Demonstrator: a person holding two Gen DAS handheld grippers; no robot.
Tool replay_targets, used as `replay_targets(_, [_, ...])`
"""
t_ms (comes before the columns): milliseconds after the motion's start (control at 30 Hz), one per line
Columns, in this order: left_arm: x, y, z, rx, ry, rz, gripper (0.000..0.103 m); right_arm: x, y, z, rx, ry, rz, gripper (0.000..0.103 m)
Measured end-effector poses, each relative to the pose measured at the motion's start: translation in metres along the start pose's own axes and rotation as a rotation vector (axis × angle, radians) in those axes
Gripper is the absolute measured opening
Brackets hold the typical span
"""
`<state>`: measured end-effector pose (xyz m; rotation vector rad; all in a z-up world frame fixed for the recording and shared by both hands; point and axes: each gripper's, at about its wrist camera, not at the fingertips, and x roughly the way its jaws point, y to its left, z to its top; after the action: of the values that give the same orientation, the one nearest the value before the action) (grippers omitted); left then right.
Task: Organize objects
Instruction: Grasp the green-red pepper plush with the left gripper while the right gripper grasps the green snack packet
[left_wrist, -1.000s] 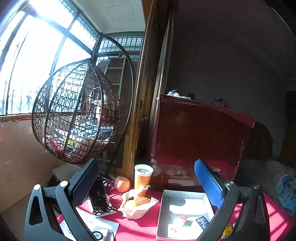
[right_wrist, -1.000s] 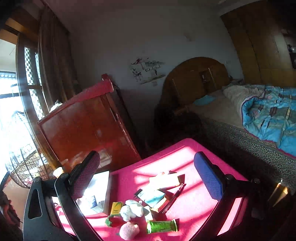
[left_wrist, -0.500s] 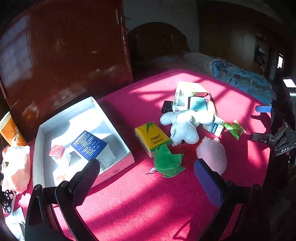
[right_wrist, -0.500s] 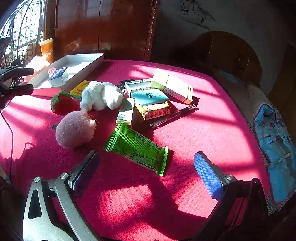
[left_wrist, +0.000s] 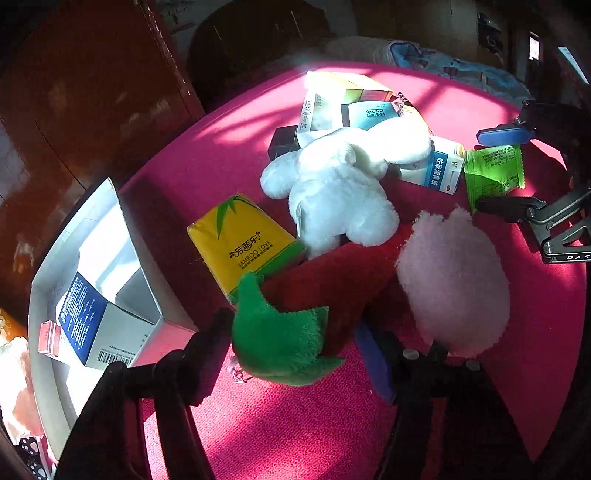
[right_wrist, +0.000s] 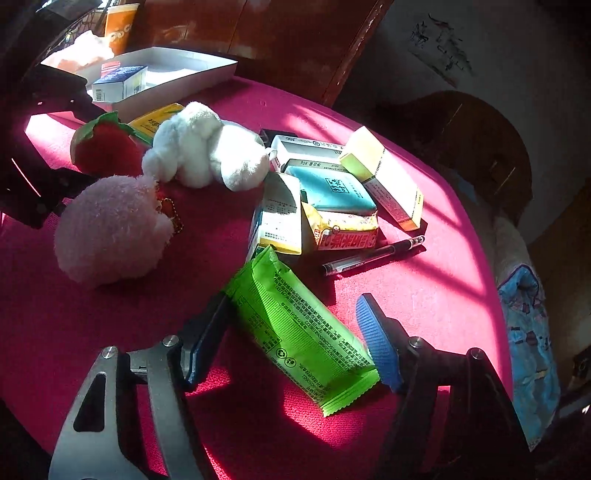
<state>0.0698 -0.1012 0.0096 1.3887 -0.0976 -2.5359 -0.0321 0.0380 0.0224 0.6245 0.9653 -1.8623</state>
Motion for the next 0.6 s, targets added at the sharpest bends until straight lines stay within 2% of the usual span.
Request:
replay_targets(33, [0.000, 0.001, 0.000, -0.012, -0.001, -0.004, 0.053, -0.001, 0.000, 0.000, 0.001, 0.000, 0.008, 0.055])
replay_targets(67, [-0.001, 0.001, -0.001, -0.013, -0.003, -0.006, 0.052, -0.002, -0.002, 0.000, 0.005, -0.004, 0.008, 0.049])
replay_targets(133, [-0.003, 0.000, -0.005, -0.025, -0.011, -0.006, 0.046, -0.005, -0.006, -0.002, 0.025, -0.011, 0.019, 0.044])
replay_targets(200, [-0.008, 0.002, -0.009, -0.054, -0.023, -0.019, 0.044, -0.009, -0.014, -0.004, 0.075, -0.023, 0.026, 0.035])
replay_targets(267, [-0.014, 0.004, -0.012, -0.082, -0.042, -0.023, 0.044, -0.014, -0.027, -0.007, 0.143, -0.037, 0.033, 0.018])
replay_targets(333, [-0.021, 0.007, -0.012, -0.107, -0.065, -0.031, 0.044, -0.018, -0.042, -0.010, 0.216, -0.047, 0.054, 0.011])
replay_targets(600, [-0.051, 0.026, -0.018, -0.231, -0.157, -0.050, 0.044, -0.037, -0.079, -0.017, 0.408, -0.103, 0.108, 0.009])
